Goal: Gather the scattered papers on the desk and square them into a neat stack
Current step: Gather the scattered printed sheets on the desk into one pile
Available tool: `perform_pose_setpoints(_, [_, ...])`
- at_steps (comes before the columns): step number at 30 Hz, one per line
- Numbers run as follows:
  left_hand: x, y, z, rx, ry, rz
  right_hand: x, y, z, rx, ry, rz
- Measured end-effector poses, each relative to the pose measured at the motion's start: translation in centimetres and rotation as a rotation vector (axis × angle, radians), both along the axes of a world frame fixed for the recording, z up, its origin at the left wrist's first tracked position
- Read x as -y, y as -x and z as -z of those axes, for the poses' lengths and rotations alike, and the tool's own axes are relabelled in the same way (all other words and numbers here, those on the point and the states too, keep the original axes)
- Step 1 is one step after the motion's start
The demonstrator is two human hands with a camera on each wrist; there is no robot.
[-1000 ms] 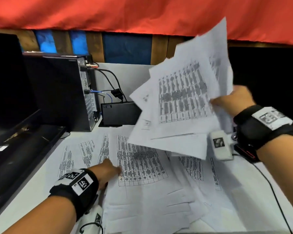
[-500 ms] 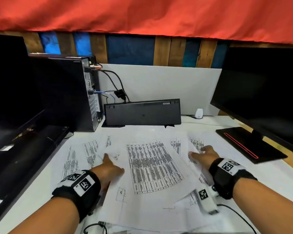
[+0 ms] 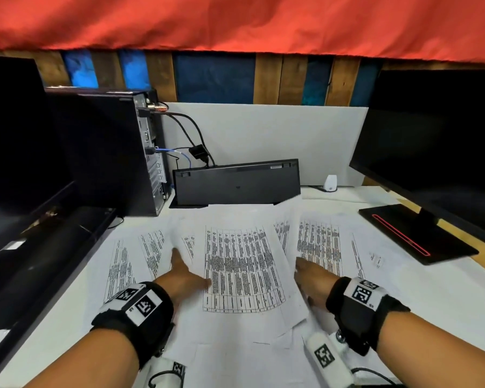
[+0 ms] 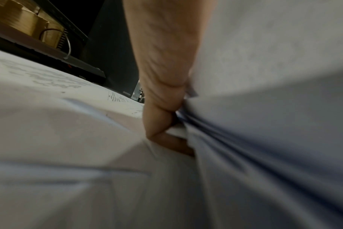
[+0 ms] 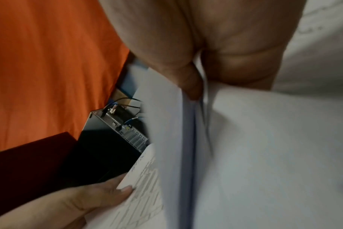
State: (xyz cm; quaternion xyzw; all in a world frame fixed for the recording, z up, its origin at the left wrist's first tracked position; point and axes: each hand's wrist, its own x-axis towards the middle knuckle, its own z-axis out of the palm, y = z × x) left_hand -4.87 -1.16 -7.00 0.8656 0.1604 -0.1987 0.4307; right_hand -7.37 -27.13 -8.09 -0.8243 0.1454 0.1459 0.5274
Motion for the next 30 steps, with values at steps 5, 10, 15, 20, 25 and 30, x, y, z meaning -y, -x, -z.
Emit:
perform_pose_setpoints(5, [0.7, 0.3, -0.7, -0.041, -0.026, -0.030, 1.2, -1.6, -1.4, 0.155, -0.187, 0.275])
perform_pose_setpoints(10, [-0.8, -0.8, 1.3, -0.014, 0.044, -0.117, 1.0, -2.1, -0.8, 0.150, 0.230, 0.156])
perform_pose_setpoints(15, [-1.3, -0.8, 2.0, 0.085, 0.155, -0.085, 1.4, -1.8, -3.3, -0.046, 0.458, 0.082])
perform_pose_setpoints(20, [-1.2, -1.1, 1.5, 0.066, 0.159, -0.018, 2.0, -3.0, -2.7, -0.044, 0.337, -0.010])
perform_pose_setpoints(25, [-0.2, -0.5, 0.9, 0.097, 0.191, -0.013, 0.2, -2.7, -2.8, 0.038, 0.363, -0.018])
perform_pose_setpoints(30, [0.4, -1.1, 0.9, 0.086, -0.062, -0.008, -0.2, -2.3, -2.6, -0.122, 0.510, -0.167])
